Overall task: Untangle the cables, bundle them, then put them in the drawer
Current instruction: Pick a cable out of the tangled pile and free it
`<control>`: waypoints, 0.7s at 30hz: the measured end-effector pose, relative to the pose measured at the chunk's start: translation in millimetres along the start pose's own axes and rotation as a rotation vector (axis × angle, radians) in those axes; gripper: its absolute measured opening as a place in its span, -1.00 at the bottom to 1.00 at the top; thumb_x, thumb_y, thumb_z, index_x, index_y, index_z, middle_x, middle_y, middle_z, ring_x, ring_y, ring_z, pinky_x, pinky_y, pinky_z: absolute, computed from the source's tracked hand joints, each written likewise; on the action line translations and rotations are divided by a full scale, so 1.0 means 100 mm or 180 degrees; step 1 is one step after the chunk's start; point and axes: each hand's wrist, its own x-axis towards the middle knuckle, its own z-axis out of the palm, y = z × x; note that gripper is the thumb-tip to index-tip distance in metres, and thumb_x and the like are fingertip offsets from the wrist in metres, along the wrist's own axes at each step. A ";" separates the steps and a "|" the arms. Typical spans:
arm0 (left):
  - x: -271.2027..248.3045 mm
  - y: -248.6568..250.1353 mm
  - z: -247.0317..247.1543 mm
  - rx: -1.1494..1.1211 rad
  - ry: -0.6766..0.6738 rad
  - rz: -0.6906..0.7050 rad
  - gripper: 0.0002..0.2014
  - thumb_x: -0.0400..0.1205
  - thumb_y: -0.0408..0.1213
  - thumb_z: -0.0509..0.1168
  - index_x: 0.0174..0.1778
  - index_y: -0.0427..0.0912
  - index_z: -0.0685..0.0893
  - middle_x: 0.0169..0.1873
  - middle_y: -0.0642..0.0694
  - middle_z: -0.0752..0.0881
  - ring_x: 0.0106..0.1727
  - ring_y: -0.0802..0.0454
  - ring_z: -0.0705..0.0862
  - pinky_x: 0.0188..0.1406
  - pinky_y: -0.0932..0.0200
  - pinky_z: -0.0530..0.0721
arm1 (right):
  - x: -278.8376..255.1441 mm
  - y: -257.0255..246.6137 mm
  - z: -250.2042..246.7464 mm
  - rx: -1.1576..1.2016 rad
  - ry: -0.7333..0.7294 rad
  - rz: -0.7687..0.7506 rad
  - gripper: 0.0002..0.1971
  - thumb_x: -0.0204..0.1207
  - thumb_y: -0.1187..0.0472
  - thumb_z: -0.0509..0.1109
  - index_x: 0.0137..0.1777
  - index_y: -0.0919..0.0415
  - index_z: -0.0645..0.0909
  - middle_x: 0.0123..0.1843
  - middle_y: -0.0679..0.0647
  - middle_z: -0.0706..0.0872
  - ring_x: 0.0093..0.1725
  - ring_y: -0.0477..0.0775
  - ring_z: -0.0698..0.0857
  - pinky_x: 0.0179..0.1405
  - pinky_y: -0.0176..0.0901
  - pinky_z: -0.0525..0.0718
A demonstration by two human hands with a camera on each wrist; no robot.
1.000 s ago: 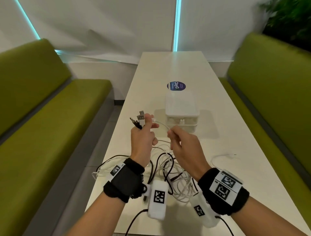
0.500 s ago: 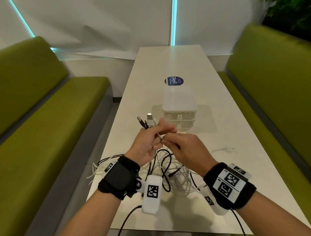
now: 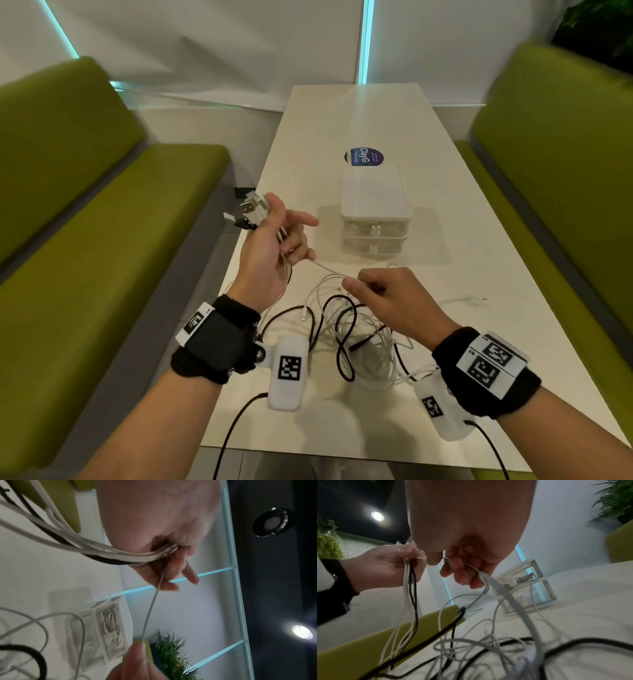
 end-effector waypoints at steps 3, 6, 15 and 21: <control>-0.02 0.07 -0.05 -0.0058 -0.0024 0.0268 -0.36 0.77 0.09 -0.06 -0.40 -0.16 0.74 -0.67 0.05 0.20 -0.63 0.16 0.12 -0.63 0.28 0.22 | 0.07 -0.11 -0.02 -0.0051 -0.0125 -0.0091 -0.46 0.61 -0.18 0.30 -0.48 0.15 0.36 -0.57 -0.04 0.33 -0.52 -0.07 0.33 -0.44 -0.09 0.35; -0.07 0.11 -0.06 0.0050 0.0034 0.0630 -0.41 0.73 0.08 -0.01 -0.39 -0.16 0.76 -0.66 0.05 0.20 -0.62 0.15 0.10 -0.61 0.23 0.09 | 0.13 -0.17 -0.09 -0.0318 -0.0104 -0.0264 -0.48 0.60 -0.20 0.30 -0.48 0.11 0.38 -0.56 0.05 0.40 -0.50 0.05 0.41 -0.44 -0.12 0.37; -0.10 0.08 -0.15 0.1600 -0.0109 0.0976 -0.63 0.69 -0.06 0.24 -0.25 -0.22 0.80 -0.51 0.04 0.60 -0.60 0.28 0.40 -0.59 0.40 0.37 | 0.23 -0.14 -0.21 0.0204 -0.0214 0.0005 -0.39 0.55 -0.12 0.42 -0.45 0.41 0.40 -0.52 0.28 0.39 -0.49 0.20 0.37 -0.41 -0.07 0.33; -0.10 -0.24 -0.17 0.4074 -0.0926 0.0776 -0.77 0.58 -0.22 0.39 -0.39 -0.17 0.71 -0.54 0.05 0.63 -0.52 0.17 0.52 -0.41 0.13 0.47 | 0.27 -0.29 -0.25 0.0129 -0.0359 -0.0066 -0.55 0.45 -0.13 0.42 -0.53 0.14 0.54 -0.57 -0.08 0.48 -0.49 0.03 0.39 -0.42 -0.12 0.32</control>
